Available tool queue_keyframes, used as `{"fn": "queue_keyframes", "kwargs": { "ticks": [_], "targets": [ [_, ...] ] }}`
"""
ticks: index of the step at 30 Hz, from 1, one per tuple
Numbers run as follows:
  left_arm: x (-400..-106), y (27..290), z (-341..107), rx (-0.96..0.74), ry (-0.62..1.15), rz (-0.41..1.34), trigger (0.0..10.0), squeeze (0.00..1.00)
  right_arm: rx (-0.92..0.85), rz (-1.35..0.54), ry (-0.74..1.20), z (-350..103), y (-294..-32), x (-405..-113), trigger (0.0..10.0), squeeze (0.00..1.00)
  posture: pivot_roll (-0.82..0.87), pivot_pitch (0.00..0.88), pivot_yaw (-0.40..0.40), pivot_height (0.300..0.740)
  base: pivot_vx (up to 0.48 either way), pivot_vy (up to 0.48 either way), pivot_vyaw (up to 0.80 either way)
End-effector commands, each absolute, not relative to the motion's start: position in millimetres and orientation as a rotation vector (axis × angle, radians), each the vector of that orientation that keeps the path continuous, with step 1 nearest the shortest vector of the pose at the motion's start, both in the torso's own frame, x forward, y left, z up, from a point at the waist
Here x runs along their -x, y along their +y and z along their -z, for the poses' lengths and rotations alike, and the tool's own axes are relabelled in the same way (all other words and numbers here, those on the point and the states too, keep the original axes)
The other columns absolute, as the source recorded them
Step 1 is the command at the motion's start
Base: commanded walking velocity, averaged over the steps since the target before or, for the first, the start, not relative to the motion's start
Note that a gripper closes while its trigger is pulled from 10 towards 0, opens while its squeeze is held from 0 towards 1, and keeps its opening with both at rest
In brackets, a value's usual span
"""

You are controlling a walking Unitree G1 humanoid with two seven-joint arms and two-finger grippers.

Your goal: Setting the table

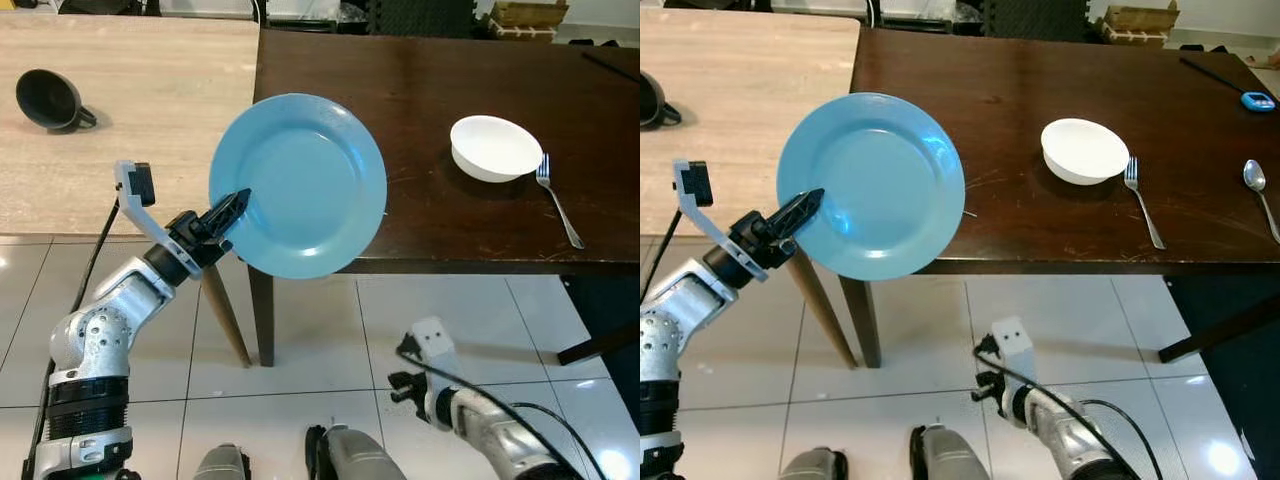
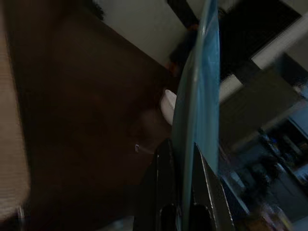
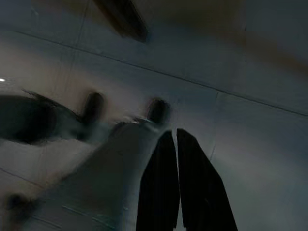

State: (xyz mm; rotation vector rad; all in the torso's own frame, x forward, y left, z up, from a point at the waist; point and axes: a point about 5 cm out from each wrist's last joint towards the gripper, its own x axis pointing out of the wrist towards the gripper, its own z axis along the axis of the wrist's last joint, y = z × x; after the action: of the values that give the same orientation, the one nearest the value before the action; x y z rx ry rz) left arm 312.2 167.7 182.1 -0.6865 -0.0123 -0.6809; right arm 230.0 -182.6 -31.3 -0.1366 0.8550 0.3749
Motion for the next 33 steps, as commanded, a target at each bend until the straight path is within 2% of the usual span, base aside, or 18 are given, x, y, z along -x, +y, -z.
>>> {"fn": "queue_keyframes", "kwargs": {
  "ticks": [1,2,3,4,5,6,7,8,10,11,21,33],
  "targets": [
    [-324.2,179.7,-184.4,0.664,-0.054,0.513,0.0,0.00,0.201,-0.324,0.894,46.7,-186.4,-218.3,10.0,0.00,0.05,0.102,-0.018,0.740,0.000,0.000,0.00],
    [-328.2,182.1,-186.1,0.636,-0.065,0.462,0.9,0.00,0.198,-0.301,0.875,48.3,-185.9,-218.3,10.0,0.00,0.05,0.098,-0.033,0.740,0.000,0.000,0.00],
    [-330.5,183.2,-187.5,0.615,-0.073,0.432,0.9,0.00,0.195,-0.286,0.862,49.3,-185.7,-218.3,10.0,0.00,0.06,0.100,-0.035,0.740,0.000,0.000,0.00],
    [-331.0,182.8,-189.7,0.599,-0.078,0.421,0.1,0.00,0.167,-0.273,0.855,51.0,-184.1,-217.0,10.0,0.00,0.06,0.103,-0.040,0.740,0.000,0.000,0.00],
    [-331.0,182.8,-189.7,0.599,-0.078,0.421,0.1,0.00,0.167,-0.273,0.855,51.0,-184.1,-217.0,10.0,0.00,0.06,0.103,-0.040,0.740,0.000,0.000,0.00],
    [-330.8,181.9,-194.0,0.585,-0.092,0.415,3.4,0.00,0.132,-0.261,0.854,54.3,-181.1,-213.8,10.0,0.00,0.06,0.096,-0.044,0.740,0.000,0.000,0.00],
    [-330.7,181.5,-196.0,0.581,-0.101,0.414,3.4,0.00,0.124,-0.257,0.855,55.6,-180.0,-212.4,10.0,0.00,0.06,0.102,-0.047,0.740,0.000,0.000,0.00],
    [-329.9,180.7,-197.0,0.567,-0.102,0.413,8.5,0.00,0.106,-0.246,0.864,58.1,-179.3,-209.8,10.0,0.00,0.06,0.103,-0.051,0.740,0.000,0.000,0.00],
    [-329.0,179.8,-197.6,0.551,-0.101,0.411,8.5,0.00,0.086,-0.232,0.874,60.8,-178.8,-207.1,10.0,0.00,0.06,0.102,-0.054,0.740,0.000,0.000,0.00],
    [-328.8,178.7,-197.8,0.541,-0.107,0.407,10.0,0.00,0.079,-0.226,0.876,62.6,-178.4,-205.6,10.0,0.00,0.07,0.106,-0.059,0.740,0.000,0.000,0.00],
    [-329.2,173.6,-209.9,0.515,-0.178,0.393,10.0,0.00,0.074,-0.164,0.821,64.3,-180.5,-207.2,10.0,0.00,0.06,0.102,-0.061,0.740,0.000,0.000,0.00],
    [-331.9,167.6,-210.2,0.452,-0.185,0.392,10.0,0.00,0.071,-0.161,0.806,64.6,-180.4,-208.3,10.0,0.00,0.06,0.099,-0.056,0.740,0.000,0.000,0.00]
  ]
}}
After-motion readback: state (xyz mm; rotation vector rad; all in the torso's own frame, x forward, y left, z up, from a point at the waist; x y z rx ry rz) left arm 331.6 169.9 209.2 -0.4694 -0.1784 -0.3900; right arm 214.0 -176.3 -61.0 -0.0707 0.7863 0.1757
